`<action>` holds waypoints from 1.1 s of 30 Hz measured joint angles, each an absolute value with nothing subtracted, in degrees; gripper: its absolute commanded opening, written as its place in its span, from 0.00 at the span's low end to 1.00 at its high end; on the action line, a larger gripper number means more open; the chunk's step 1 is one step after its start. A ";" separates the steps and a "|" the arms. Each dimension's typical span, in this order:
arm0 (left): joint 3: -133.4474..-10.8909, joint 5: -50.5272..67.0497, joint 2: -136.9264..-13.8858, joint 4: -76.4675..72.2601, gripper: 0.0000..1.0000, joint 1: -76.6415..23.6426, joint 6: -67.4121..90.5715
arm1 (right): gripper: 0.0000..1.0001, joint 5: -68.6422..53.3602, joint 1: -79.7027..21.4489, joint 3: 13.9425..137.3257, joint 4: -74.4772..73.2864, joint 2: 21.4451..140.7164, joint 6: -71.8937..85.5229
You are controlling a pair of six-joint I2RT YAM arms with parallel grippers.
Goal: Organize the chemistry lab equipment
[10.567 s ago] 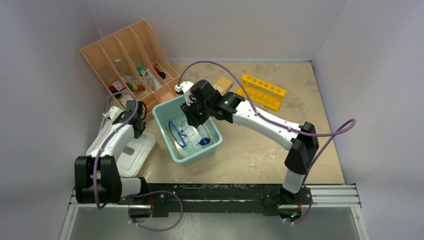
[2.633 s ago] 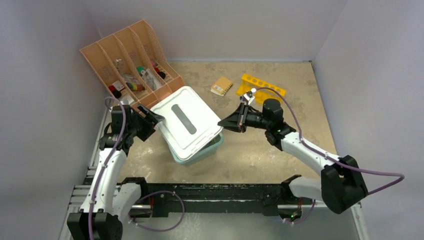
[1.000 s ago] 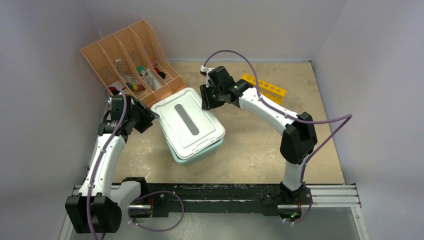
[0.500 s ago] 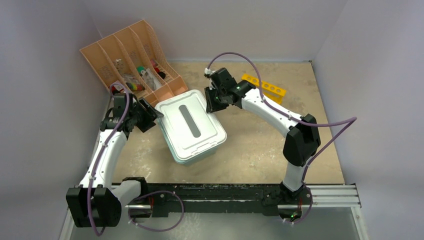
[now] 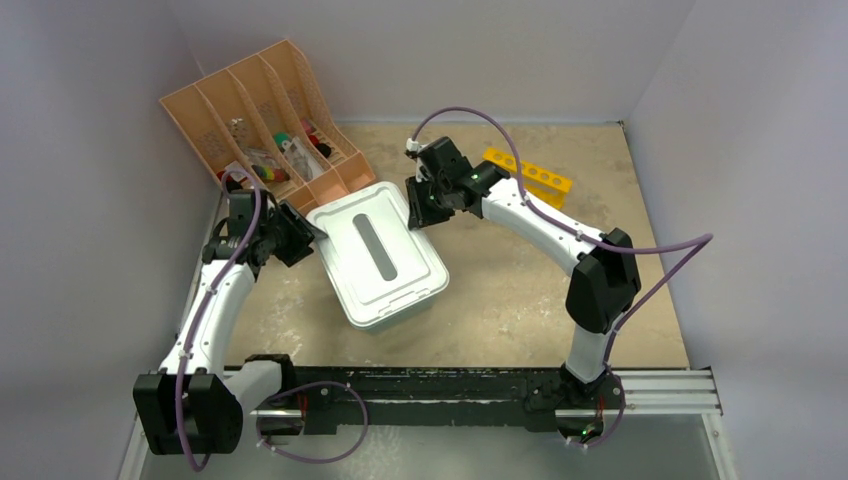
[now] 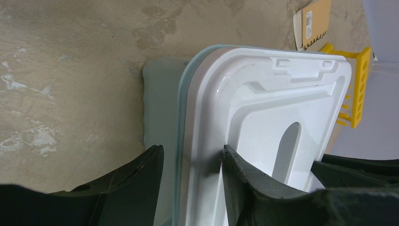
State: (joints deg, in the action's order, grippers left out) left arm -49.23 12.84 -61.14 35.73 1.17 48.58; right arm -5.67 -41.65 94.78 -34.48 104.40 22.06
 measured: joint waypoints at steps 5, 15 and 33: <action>-49.19 12.16 -61.14 35.81 0.45 1.17 48.34 | 0.37 -5.63 -41.80 94.78 -34.46 104.40 22.15; -48.42 10.63 -61.23 36.12 0.47 1.17 48.18 | 0.45 -3.14 -42.37 94.56 -35.33 104.51 22.55; -48.38 14.48 -65.17 30.89 0.38 1.63 48.23 | 0.19 -7.99 -38.57 91.81 -32.14 104.81 27.29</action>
